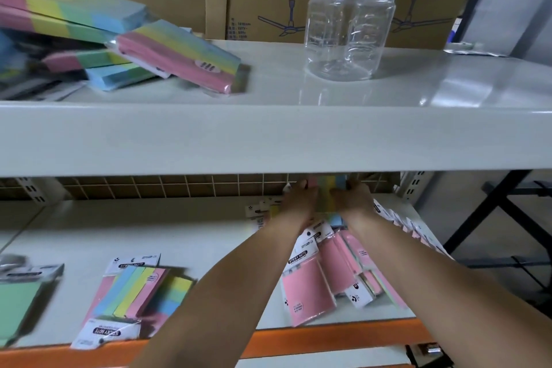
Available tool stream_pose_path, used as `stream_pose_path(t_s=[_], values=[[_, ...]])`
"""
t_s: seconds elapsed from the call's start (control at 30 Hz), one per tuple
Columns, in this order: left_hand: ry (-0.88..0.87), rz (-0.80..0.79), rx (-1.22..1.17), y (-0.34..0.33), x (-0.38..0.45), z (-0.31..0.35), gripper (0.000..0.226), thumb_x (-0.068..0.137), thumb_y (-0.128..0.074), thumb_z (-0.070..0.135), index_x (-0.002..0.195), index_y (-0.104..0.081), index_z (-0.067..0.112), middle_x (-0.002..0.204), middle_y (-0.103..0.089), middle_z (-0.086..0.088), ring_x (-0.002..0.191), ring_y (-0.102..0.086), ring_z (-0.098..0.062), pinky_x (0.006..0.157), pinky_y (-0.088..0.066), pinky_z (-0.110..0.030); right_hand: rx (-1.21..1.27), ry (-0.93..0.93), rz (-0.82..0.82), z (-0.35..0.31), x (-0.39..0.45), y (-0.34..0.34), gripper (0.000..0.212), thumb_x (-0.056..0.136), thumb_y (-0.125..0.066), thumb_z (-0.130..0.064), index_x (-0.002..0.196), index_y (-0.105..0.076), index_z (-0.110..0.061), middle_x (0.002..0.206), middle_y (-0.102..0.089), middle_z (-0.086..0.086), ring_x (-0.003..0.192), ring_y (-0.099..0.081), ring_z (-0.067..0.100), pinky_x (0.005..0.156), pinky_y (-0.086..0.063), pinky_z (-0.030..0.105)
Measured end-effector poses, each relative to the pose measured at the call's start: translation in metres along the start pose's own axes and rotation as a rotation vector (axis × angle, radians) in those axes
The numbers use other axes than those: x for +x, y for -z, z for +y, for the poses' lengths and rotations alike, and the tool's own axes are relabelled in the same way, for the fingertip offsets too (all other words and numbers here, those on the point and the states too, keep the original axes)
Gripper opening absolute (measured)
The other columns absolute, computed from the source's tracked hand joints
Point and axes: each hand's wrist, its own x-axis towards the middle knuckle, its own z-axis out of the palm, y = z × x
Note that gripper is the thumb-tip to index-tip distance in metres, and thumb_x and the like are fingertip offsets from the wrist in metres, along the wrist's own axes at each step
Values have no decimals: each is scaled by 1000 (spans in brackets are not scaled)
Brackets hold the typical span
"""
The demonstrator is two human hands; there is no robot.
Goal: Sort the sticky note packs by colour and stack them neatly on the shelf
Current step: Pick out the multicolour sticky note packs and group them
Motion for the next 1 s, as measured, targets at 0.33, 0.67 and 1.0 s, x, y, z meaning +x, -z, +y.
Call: stream_pose_path(t_s=[0.33, 0.67, 1.0], values=[[-66, 168, -196, 61, -57, 41, 11, 79, -57, 23, 73, -64, 15, 76, -66, -7, 79, -67, -29, 71, -55, -48, 88, 224, -7, -37, -36, -21, 28, 87, -65, -12, 113, -65, -3, 102, -64, 3, 93, -58, 19, 68, -33, 21], [126, 190, -469, 172, -111, 8, 28, 96, -41, 32, 82, -59, 15, 75, -60, -2, 64, -57, -22, 60, -45, -27, 187, 221, -212, -48, -107, -81, 18, 84, -67, -14, 102, -67, -11, 95, -68, 6, 82, -60, 23, 59, -46, 25], [294, -21, -322, 275, -156, -33, 38, 99, -30, 13, 90, -67, 7, 79, -74, -8, 69, -71, -19, 74, -57, -33, 214, 199, -612, -60, -185, -137, 21, 87, -64, -2, 94, -65, -22, 97, -71, 3, 84, -67, 18, 78, -53, 29]])
